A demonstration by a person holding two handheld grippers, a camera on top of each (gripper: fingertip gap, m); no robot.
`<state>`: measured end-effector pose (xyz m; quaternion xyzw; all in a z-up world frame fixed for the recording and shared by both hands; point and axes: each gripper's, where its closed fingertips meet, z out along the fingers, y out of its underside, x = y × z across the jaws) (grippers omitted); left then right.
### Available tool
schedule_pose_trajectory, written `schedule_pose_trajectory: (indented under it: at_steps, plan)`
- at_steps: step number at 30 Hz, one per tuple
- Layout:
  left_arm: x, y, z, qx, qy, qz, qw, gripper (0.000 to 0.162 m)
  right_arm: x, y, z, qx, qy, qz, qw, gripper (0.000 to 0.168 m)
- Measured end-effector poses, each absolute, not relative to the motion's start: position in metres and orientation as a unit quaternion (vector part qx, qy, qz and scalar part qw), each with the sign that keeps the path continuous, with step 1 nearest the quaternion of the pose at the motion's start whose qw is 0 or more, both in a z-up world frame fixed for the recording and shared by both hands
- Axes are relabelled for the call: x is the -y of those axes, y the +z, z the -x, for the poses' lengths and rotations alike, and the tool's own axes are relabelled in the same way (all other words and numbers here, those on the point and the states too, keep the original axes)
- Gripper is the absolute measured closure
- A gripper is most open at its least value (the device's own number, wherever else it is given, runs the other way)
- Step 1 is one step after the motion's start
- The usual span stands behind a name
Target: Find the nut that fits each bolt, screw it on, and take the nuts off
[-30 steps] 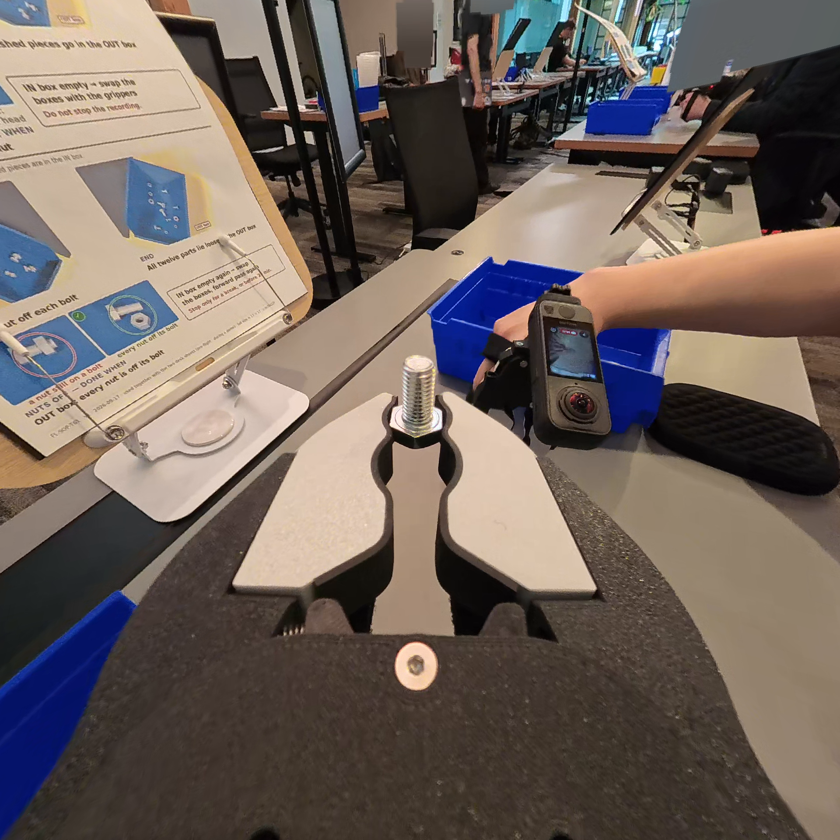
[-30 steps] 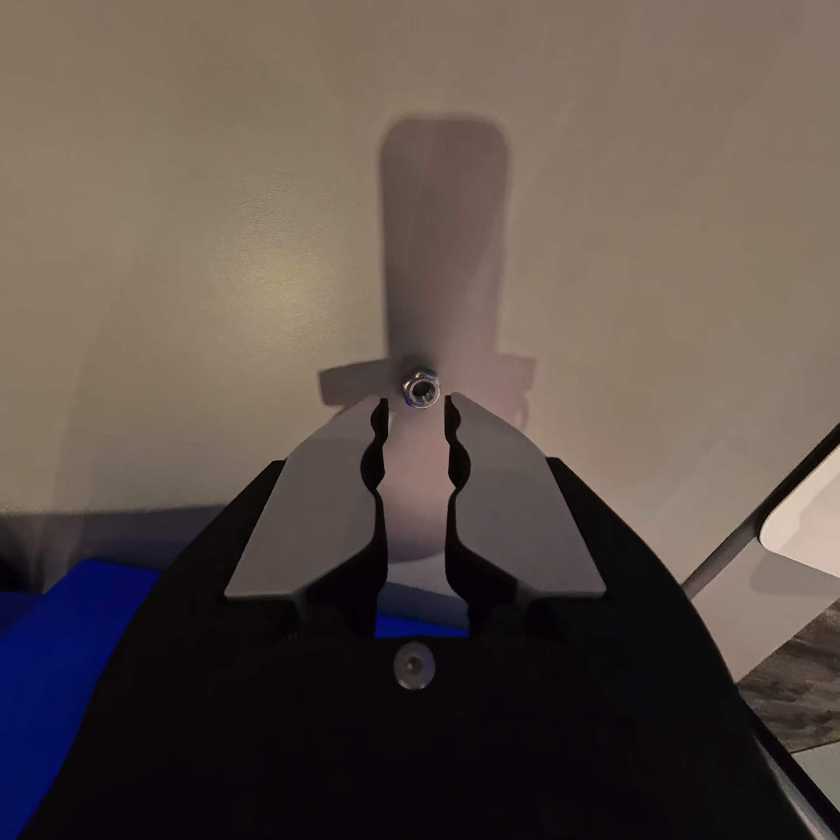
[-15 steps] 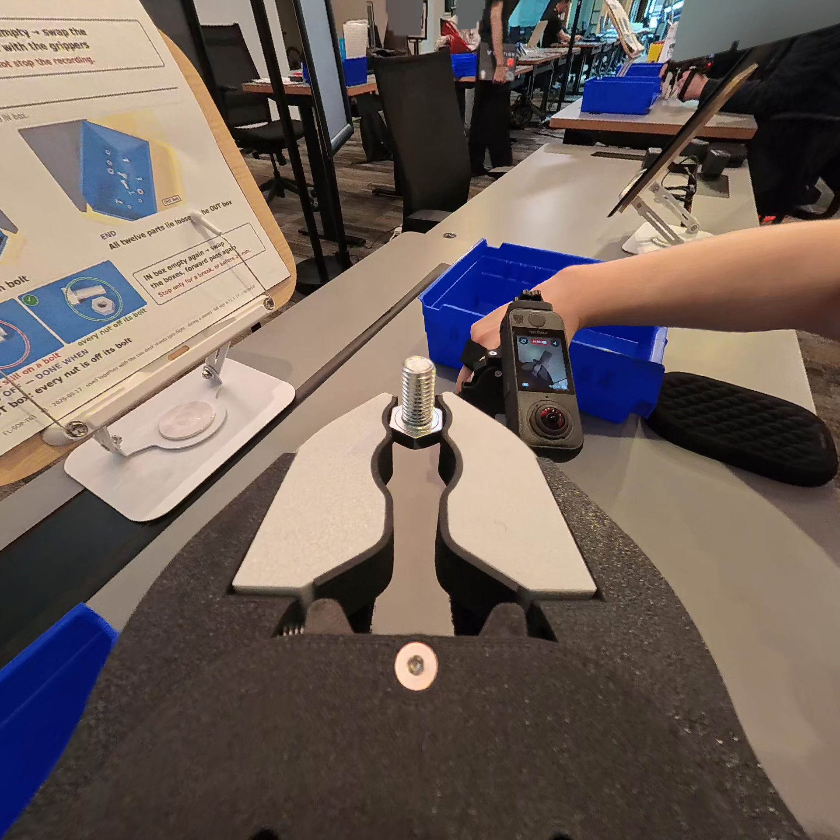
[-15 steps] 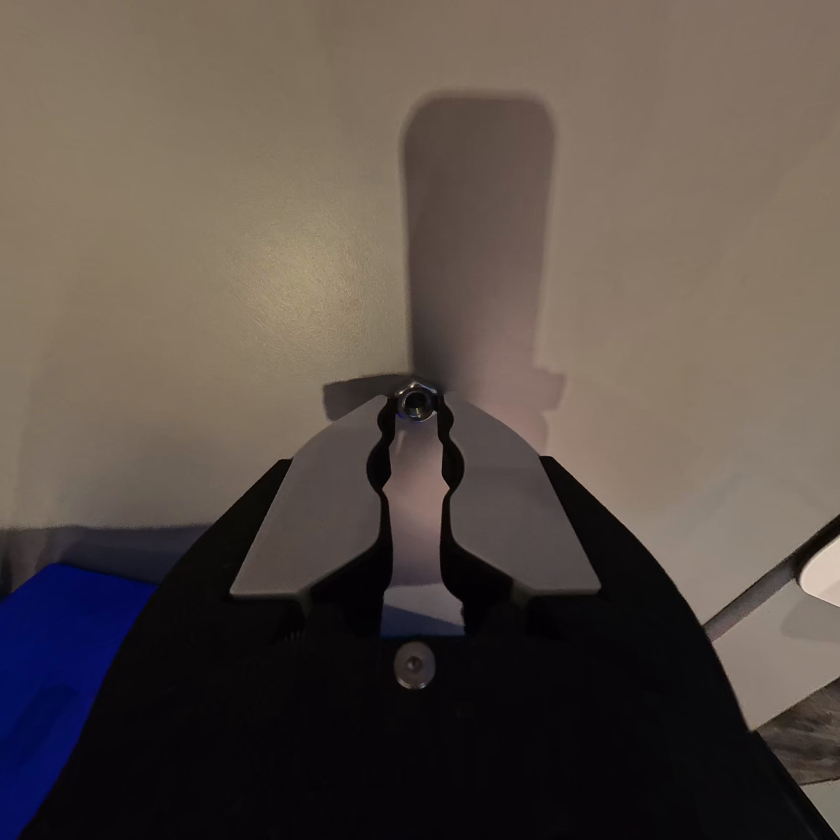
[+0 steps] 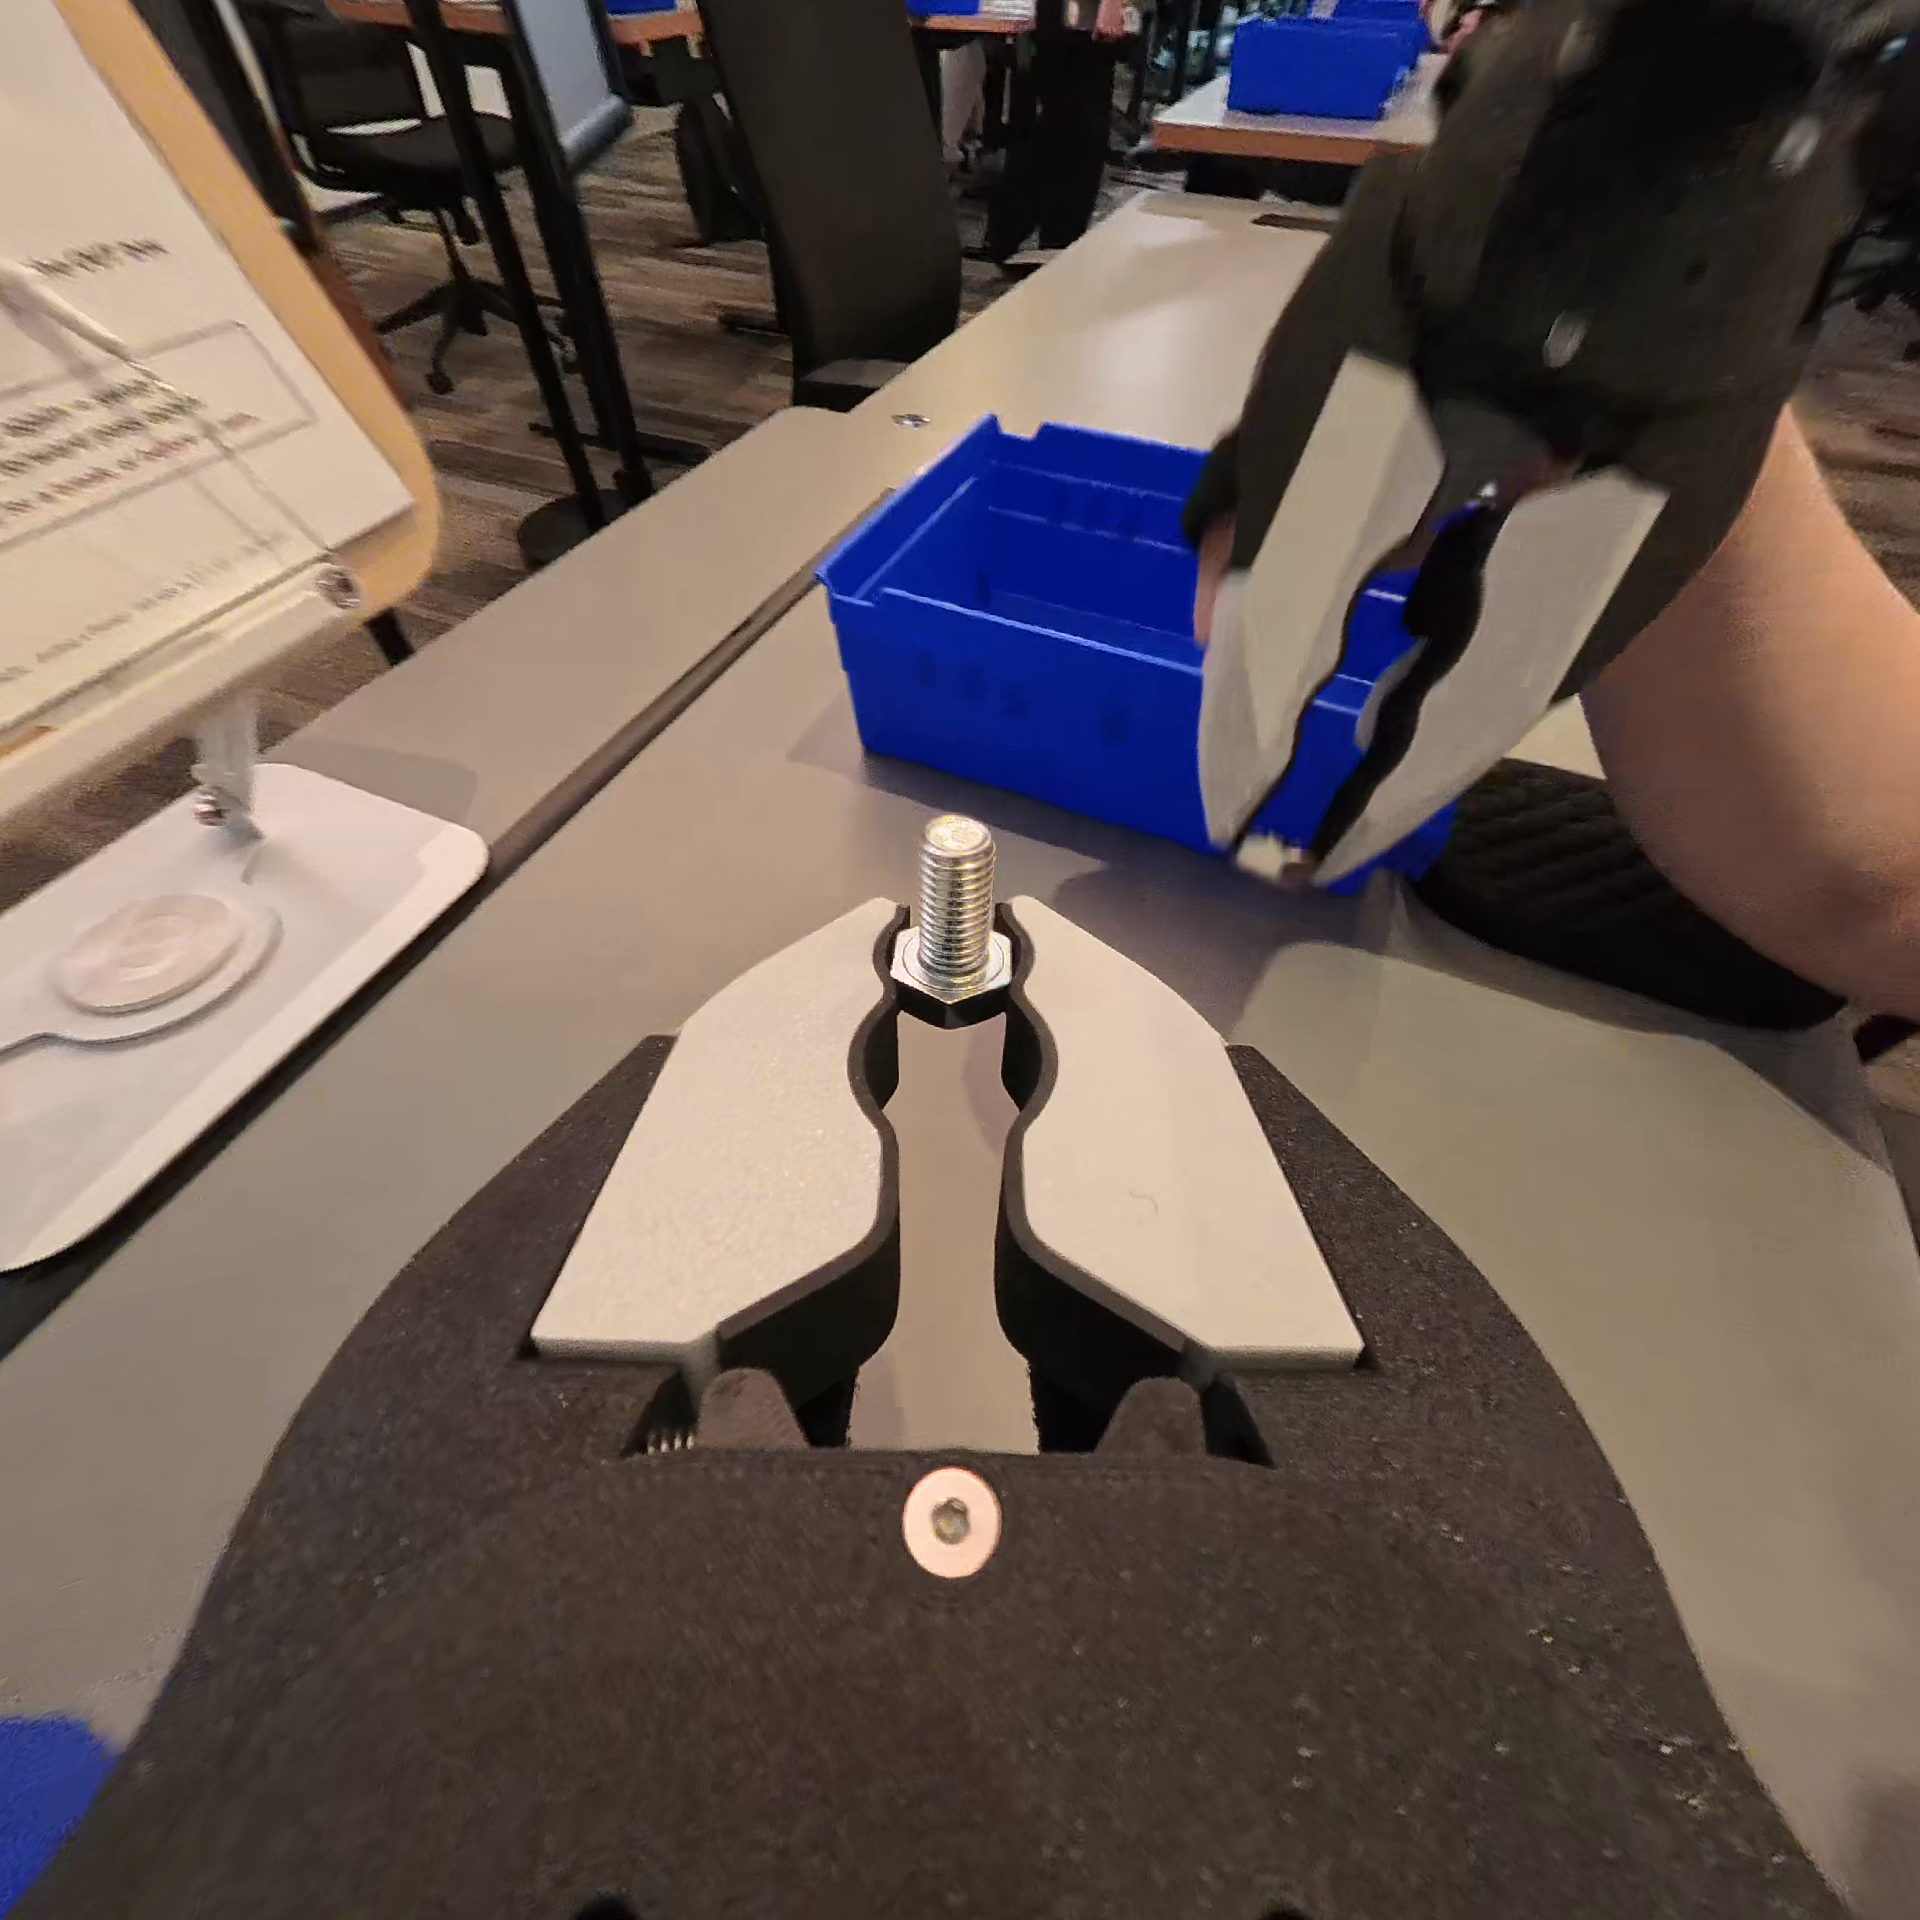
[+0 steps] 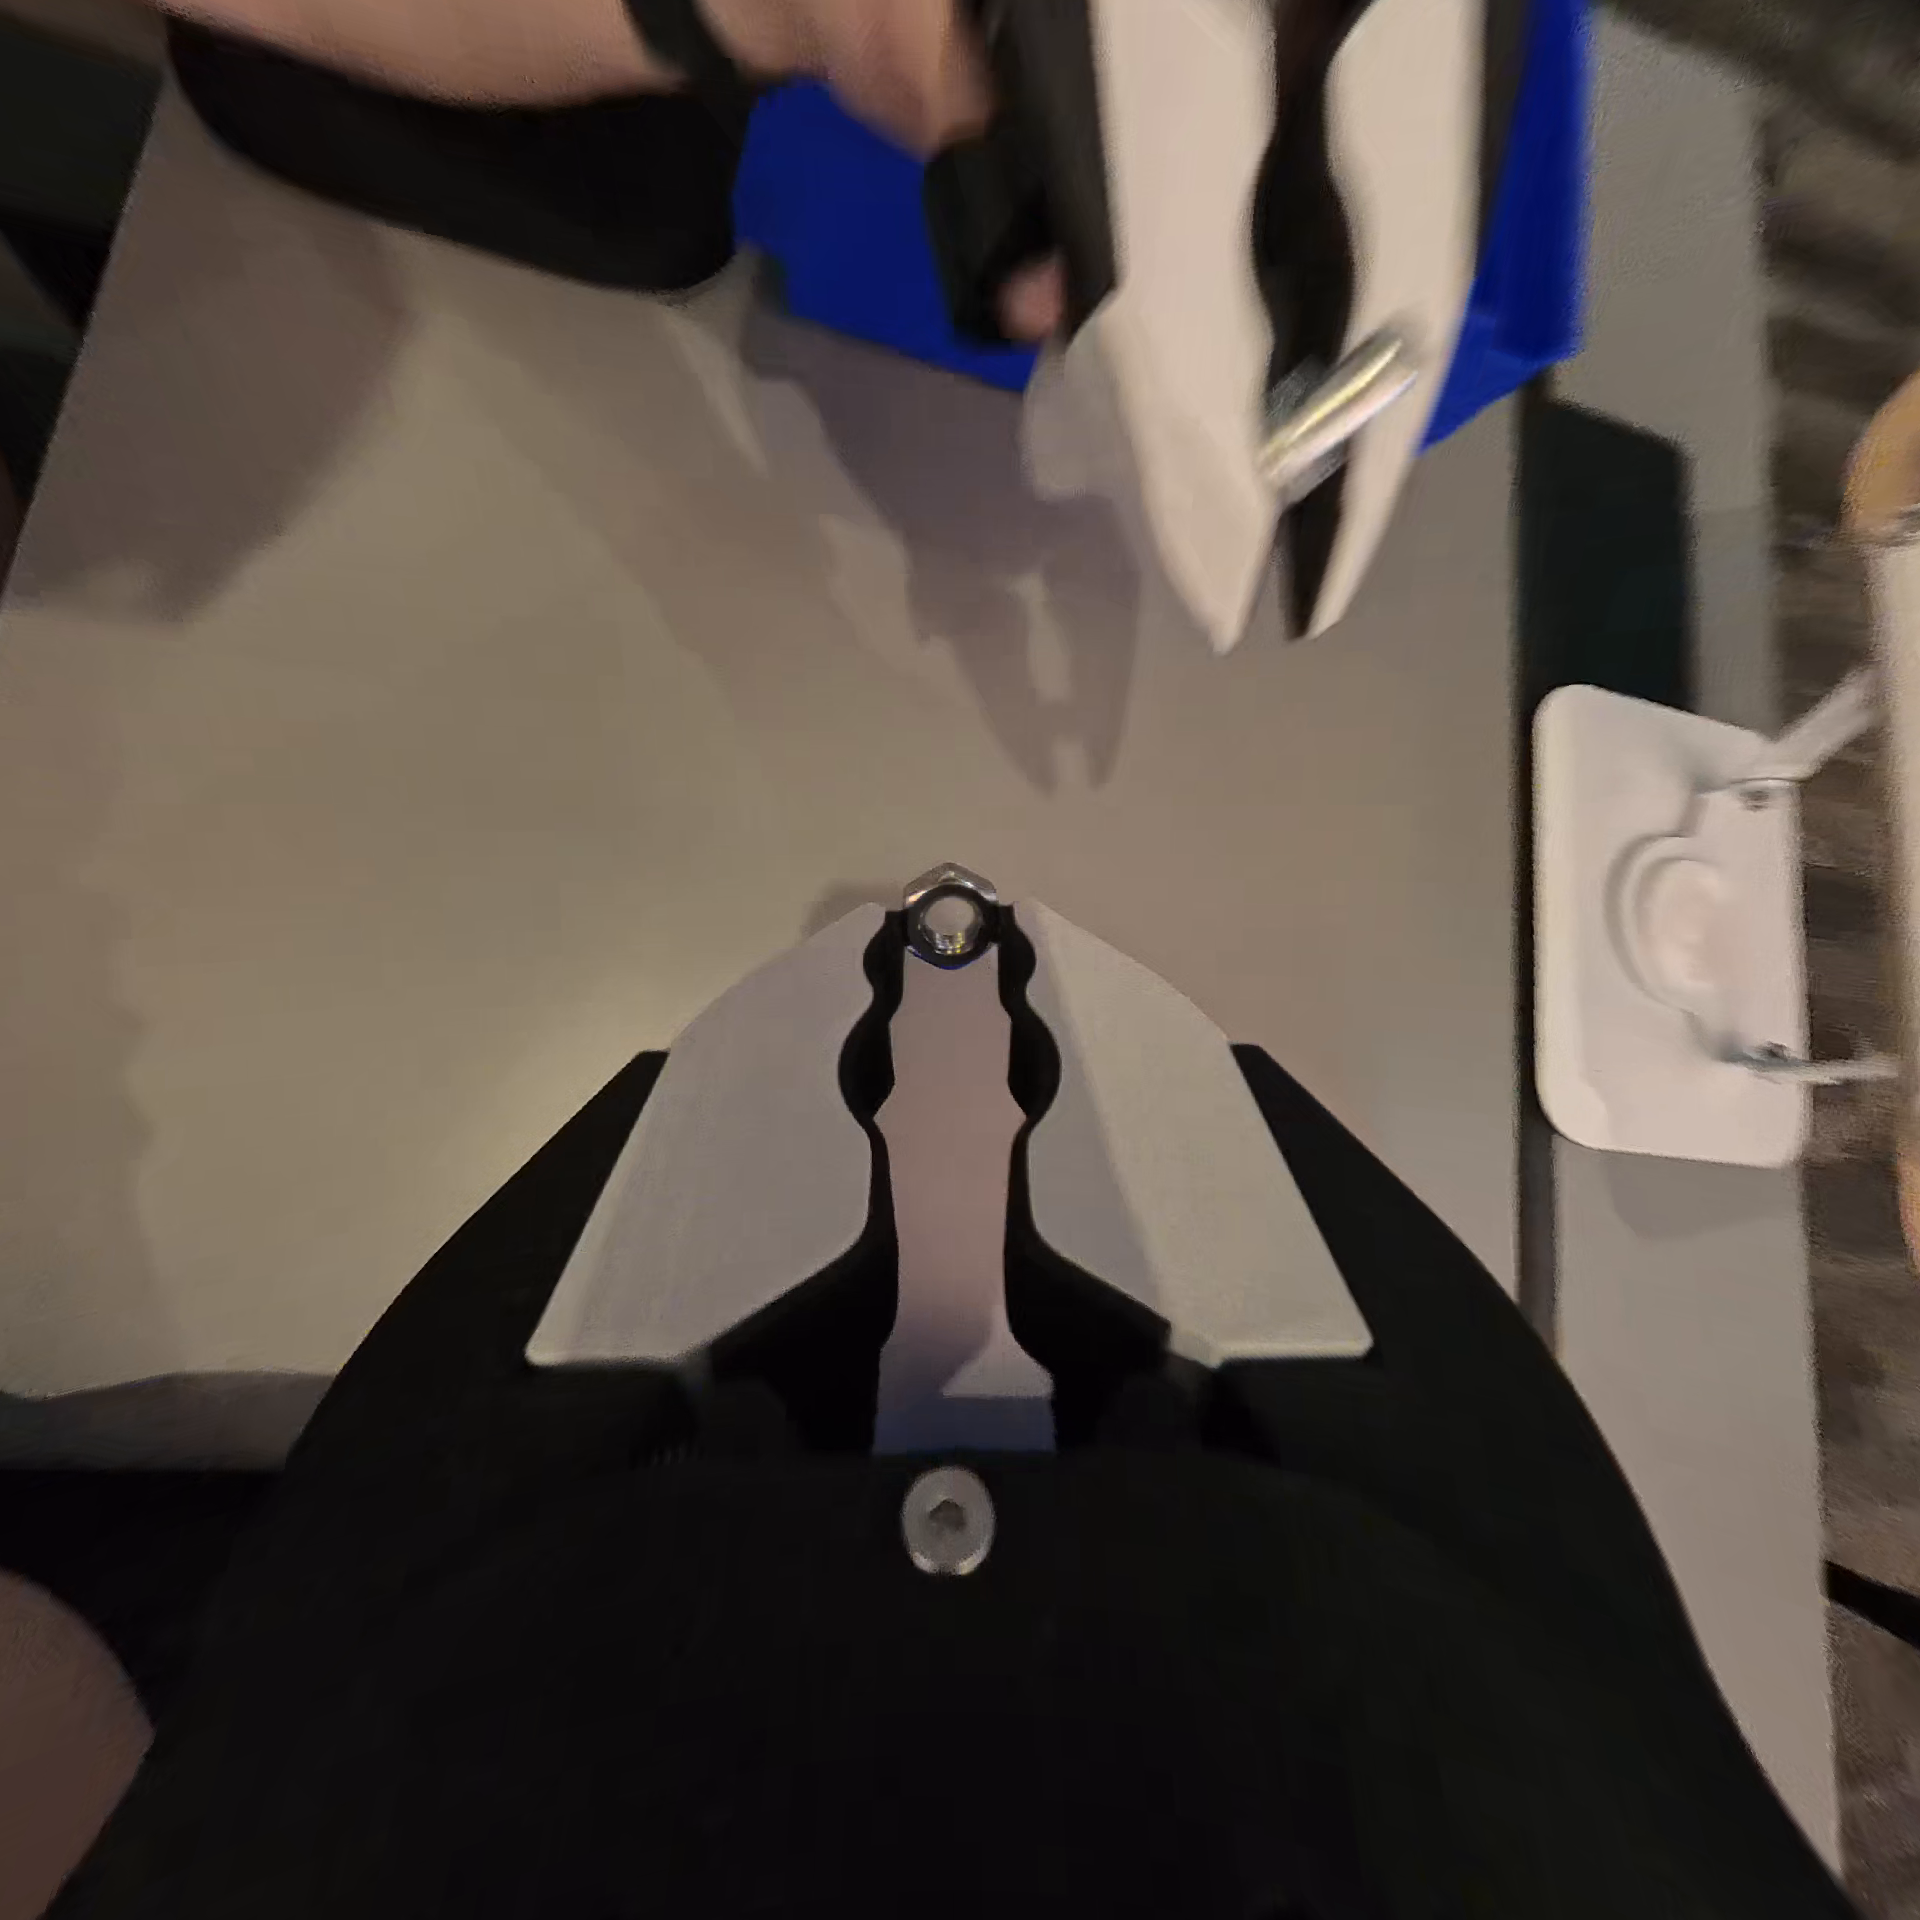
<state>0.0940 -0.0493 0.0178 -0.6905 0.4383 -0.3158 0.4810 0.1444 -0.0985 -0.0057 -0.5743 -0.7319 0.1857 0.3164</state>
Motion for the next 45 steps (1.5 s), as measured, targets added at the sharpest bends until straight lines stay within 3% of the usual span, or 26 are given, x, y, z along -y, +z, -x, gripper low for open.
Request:
schedule_pose_trajectory:
  at_steps: [5,18,45]
  plan:
    - [0.067,-0.011,-0.132,-0.457,-0.357,0.673,0.459,0.147,0.094,0.015,-0.165,0.704,0.163,0.601,0.342,0.15]
    - [0.092,-0.086,-0.162,-0.564,-0.308,0.654,0.399,0.147,0.103,-0.027,-0.158,0.757,0.105,0.579,0.285,0.149]
    - [0.106,-0.101,-0.158,-0.62,-0.289,0.613,0.396,0.147,0.113,-0.056,-0.138,0.784,0.106,0.556,0.253,0.149]
